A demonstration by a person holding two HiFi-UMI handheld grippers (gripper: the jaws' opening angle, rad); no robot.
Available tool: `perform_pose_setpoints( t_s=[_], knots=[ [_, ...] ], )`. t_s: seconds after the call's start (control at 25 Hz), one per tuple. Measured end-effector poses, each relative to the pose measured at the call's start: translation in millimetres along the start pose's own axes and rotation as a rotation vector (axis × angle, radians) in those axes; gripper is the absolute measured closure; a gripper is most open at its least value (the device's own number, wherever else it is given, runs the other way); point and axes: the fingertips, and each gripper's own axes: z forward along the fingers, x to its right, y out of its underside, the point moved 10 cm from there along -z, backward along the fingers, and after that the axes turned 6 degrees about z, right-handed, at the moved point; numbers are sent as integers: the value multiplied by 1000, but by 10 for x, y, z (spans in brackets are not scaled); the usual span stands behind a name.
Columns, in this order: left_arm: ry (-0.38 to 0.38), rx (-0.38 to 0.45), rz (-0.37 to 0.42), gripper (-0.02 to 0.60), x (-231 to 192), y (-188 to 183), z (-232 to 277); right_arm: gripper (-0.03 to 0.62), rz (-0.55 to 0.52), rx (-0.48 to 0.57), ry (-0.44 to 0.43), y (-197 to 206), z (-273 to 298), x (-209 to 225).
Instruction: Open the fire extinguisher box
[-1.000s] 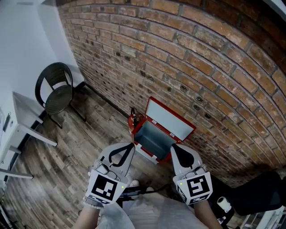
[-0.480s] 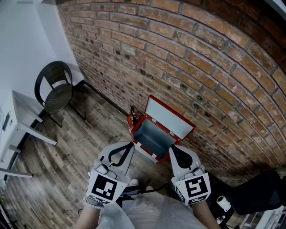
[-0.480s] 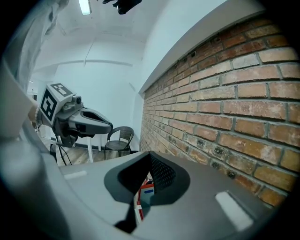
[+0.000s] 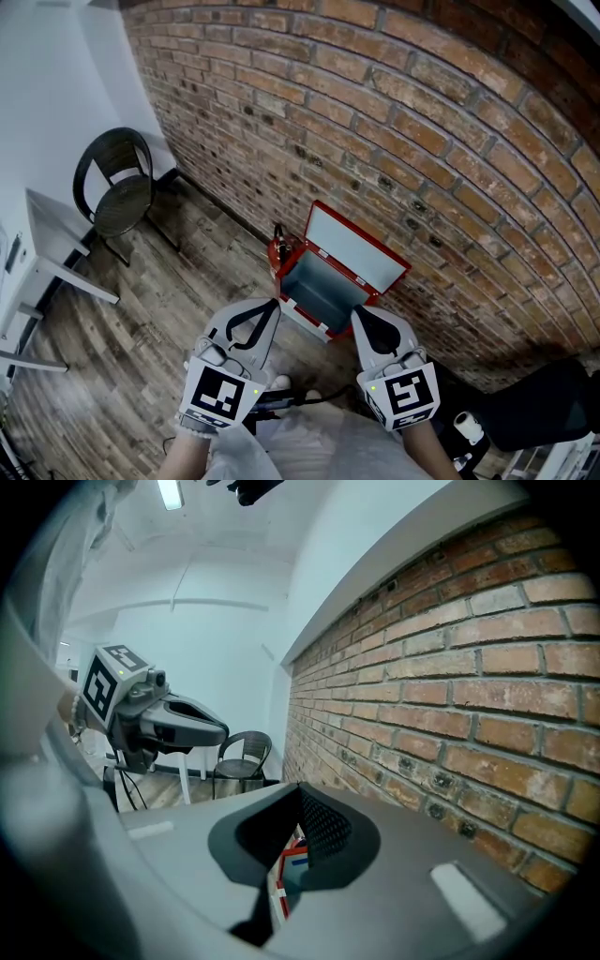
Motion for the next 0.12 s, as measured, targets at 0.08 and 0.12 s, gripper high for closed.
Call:
perform_pose_setpoints(
  t_s=[0.08,0.12],
  knots=[
    [-1,-1,2,584,3,0,-1,589,-1,-2,-2,4,-2,-3],
    [-1,-1,2,584,5,0,-2,589,-1,-3,-4,7,-3,-5]
  ],
)
